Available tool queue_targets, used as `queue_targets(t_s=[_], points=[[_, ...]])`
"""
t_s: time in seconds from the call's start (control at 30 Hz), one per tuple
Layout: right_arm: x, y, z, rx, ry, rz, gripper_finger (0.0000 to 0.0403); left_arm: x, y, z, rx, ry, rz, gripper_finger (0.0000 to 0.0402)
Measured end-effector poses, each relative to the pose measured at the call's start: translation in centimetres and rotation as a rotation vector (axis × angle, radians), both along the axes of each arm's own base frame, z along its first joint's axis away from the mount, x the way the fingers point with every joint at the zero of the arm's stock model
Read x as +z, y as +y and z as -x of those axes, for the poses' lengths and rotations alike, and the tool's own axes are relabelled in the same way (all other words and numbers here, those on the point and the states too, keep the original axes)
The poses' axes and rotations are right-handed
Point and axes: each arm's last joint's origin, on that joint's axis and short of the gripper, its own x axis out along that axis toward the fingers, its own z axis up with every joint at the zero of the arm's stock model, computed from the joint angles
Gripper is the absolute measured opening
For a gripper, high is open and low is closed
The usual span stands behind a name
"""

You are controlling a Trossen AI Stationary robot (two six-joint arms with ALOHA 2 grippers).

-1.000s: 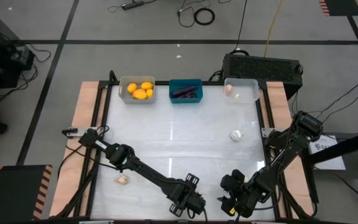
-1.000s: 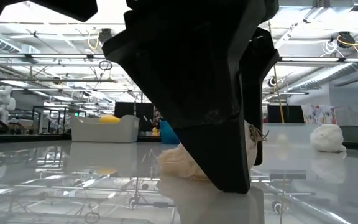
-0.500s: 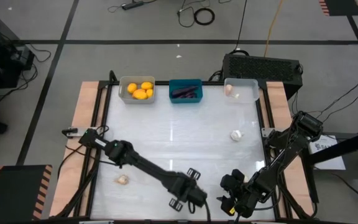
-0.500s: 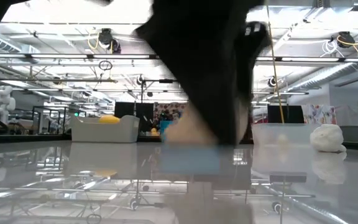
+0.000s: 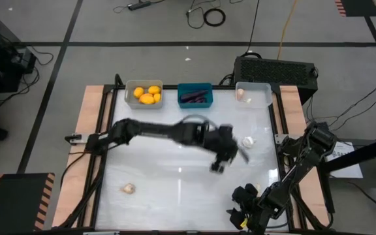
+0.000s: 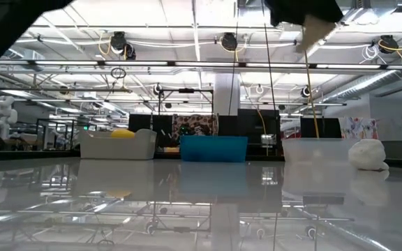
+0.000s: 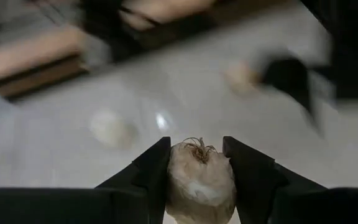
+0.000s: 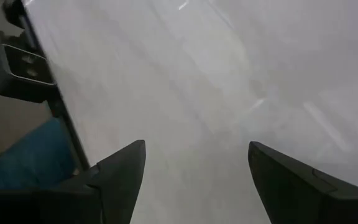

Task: Sort produce into baskets
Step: Put the middle bottom garlic into the transparent bin

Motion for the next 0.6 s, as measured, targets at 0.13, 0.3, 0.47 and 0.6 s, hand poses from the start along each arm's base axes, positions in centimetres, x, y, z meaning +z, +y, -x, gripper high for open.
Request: queue_targets(t_s=[0.13, 0.3, 0.47, 0.6], points=[[-1.3, 0.4, 0.0, -0.057, 0.029, -0.023, 0.0277, -0.3, 5.4, -2.3, 0.123, -0.167, 0.038, 0.0144], [-2.1, 0.4, -0.2, -0.109, 0.038, -0.031, 0.0277, -0.1, 10.8, -3.8, 0.233, -0.362, 0.116, 0.0144], [-2.2, -0.1, -0.7, -0.181, 0.019, -0.037, 0.0277, -0.6, 14.9, -4.9, 0.312, -0.549, 0.212, 0.0144], [-2.1, -0.3, -0.9, -0.240, -0.014, -0.051, 0.0277, -3.1, 19.1, -5.6, 0.455, -0.621, 0.315, 0.0144]])
